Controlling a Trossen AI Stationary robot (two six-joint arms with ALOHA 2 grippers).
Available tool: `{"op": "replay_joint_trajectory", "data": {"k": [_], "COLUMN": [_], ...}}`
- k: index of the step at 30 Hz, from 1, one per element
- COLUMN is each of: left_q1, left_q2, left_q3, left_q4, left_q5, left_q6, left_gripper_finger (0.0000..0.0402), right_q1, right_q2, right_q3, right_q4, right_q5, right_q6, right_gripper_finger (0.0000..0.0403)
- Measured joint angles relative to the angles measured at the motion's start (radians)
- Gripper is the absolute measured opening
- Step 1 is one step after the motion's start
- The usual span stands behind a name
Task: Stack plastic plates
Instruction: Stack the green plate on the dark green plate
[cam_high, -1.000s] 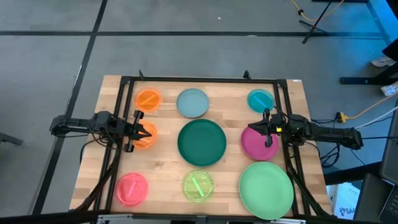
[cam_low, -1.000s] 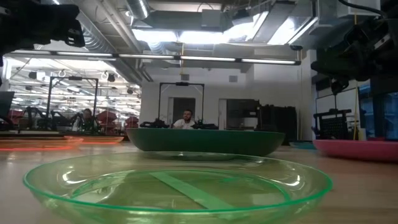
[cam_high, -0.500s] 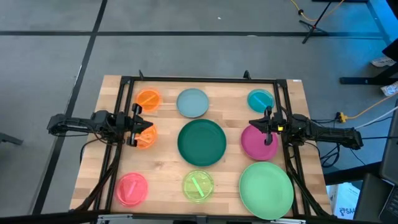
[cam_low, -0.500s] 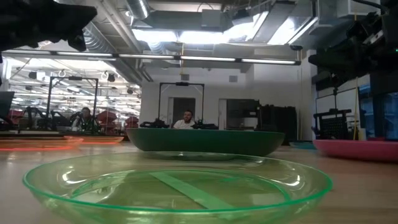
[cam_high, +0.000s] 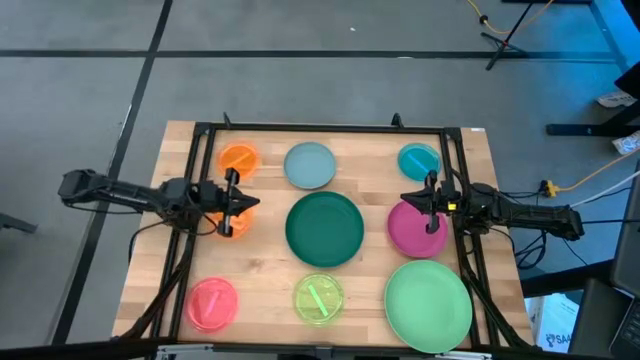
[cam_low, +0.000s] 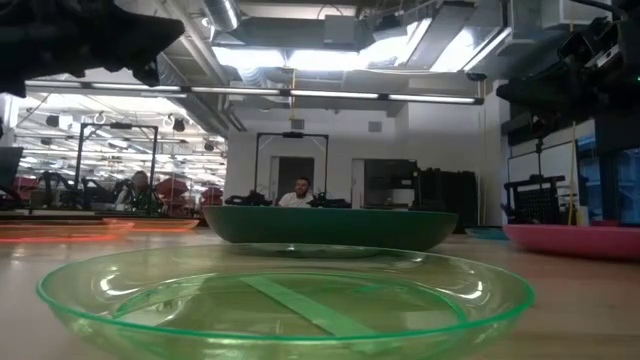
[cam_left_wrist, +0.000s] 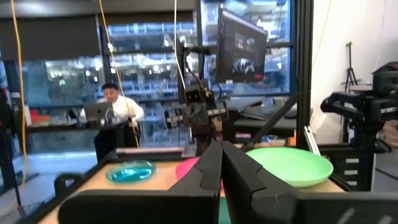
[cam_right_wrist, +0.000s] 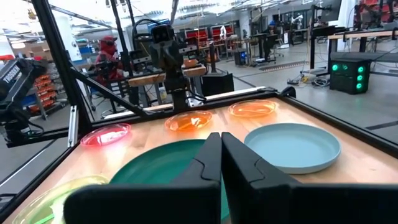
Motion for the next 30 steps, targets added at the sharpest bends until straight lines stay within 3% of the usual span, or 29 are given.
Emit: {"op": "replay_joint_trajectory", "data": {"k": [18, 30], "left_q1": [-0.034, -0.078], "left_q2": [0.626, 0.948], "left_q3": [0.366, 0.618], "left_q4": [-0.002, -0.002], "left_q5": [0.006, 0.058], "left_q6": [-0.094, -0.083], "left_gripper_finger": [0.0004, 0.0004], "right_q1": [0.000, 0.000], "right_q2": [0.000, 0.000], "right_q3": [0.000, 0.000], "right_q4": [0.038, 0.045], "right_q5": [0.008, -0.026], "right_q6": [-0.066, -0.123], "right_gripper_finger": [0.0001, 0.0001]}}
